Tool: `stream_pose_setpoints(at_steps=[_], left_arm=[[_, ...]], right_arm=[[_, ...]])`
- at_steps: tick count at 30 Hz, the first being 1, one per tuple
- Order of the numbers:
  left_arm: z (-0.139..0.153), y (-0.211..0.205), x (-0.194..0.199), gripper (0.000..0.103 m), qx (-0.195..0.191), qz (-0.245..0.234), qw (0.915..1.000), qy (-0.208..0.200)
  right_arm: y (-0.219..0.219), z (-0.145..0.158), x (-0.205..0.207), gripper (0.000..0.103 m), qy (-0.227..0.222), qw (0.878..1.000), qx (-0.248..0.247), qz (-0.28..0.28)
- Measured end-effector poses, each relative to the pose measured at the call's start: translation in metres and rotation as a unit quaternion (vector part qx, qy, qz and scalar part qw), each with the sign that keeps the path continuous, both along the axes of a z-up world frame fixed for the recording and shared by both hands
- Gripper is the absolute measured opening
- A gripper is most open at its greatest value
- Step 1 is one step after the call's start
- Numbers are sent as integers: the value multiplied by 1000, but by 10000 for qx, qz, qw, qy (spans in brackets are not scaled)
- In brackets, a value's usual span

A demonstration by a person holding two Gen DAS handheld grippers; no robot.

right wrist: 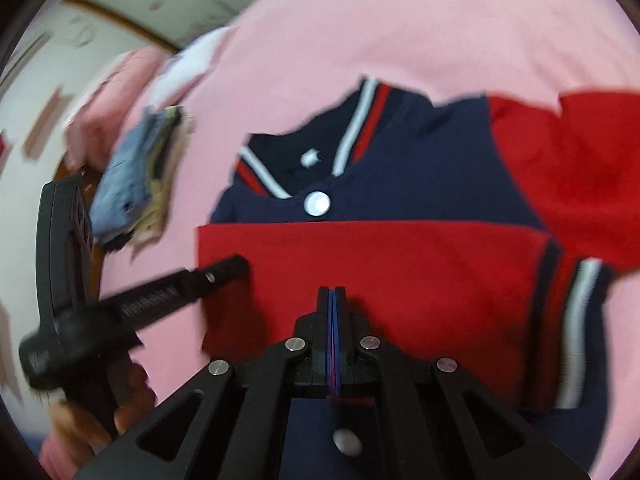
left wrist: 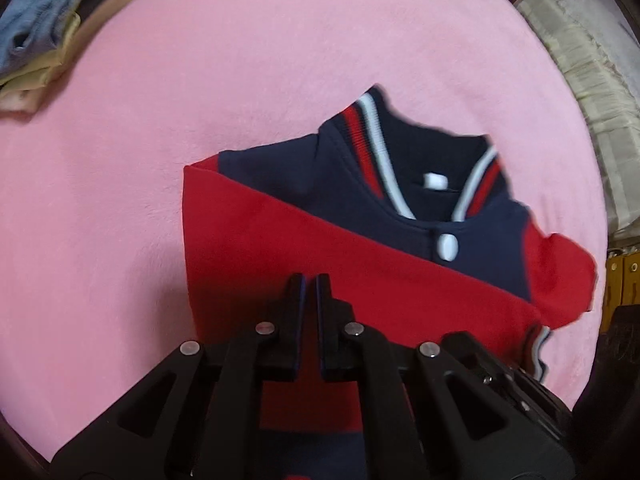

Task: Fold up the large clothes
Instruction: 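Grasp the striped cuff of the other red sleeve with the right gripper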

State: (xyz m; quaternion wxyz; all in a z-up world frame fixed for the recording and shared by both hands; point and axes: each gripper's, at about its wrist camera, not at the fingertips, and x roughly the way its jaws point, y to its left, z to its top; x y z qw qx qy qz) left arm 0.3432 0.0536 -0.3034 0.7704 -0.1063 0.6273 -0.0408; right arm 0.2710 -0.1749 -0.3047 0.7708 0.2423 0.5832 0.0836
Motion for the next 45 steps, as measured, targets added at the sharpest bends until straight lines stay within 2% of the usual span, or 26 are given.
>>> stream_pose_setpoints(at_steps=[2,4,5,7,9,12,14,15,18,20,24,26,29,30,32,34,35,40,45], left_arm=[[0,0,4,1,146,-158,9997,-118],[2,-4,4,1,685,-495,9960,-272],[1,-4,4,1,762,-580,9950,-294],[1,-2,4,1,737,-704,9943,-312],[1,1,6,1,634,-778,9944,-321],[3,10,9,1,368,-692,9966,-270],[8,13,8,1,181,-565,9980,-236],[12,13,6,1,112,-551,9981,-250],[29,9,-7,1,30,-474,9979,-444],[39,3,-19,1,19,-381,9980,-512],[51,-29,-45,2,40,-484,9981,-367],[53,-51,-60,2,150,-530,9981,-264],[48,-87,-89,4,302,-617,9976,-88],[47,-100,-95,7,367,-642,9973,-18],[49,-121,-105,23,428,-635,9970,68],[55,-138,-115,51,397,-505,9979,81],[57,-144,-117,54,371,-407,9985,65],[66,-181,-116,55,306,-226,9992,76],[68,-194,-108,55,473,-246,9985,91]], right_arm=[[-2,-5,5,0,10,9997,-229,-116],[-11,-3,7,0,-114,9977,-567,-342],[-22,-3,8,0,-115,9960,-718,-512],[-44,-12,13,0,-143,9929,-887,-779],[-68,-7,11,0,-146,9855,-1300,-1085],[-96,4,0,0,-243,9821,-1112,-1503],[-101,11,-7,3,-216,9691,-1666,-1807],[-109,16,-15,3,-336,9656,-1675,-1959],[-135,22,-39,8,-611,9561,-1098,-2648],[-155,24,-60,19,-623,9480,-900,-2990],[-193,20,-97,26,-689,9304,-555,-3557],[-216,14,-110,36,-654,9245,-335,-3739],[-252,1,-120,36,-476,9195,-105,-3901],[-267,-1,-124,36,-456,9179,-52,-3942],[-292,-4,-129,36,-407,9154,19,-4005],[-313,-9,-126,36,-399,9151,199,-4008],[-322,-11,-123,36,-407,9156,295,-3990],[-345,-21,-96,36,-464,9231,525,-3782],[-349,-34,-63,35,-580,9190,730,-3831]])
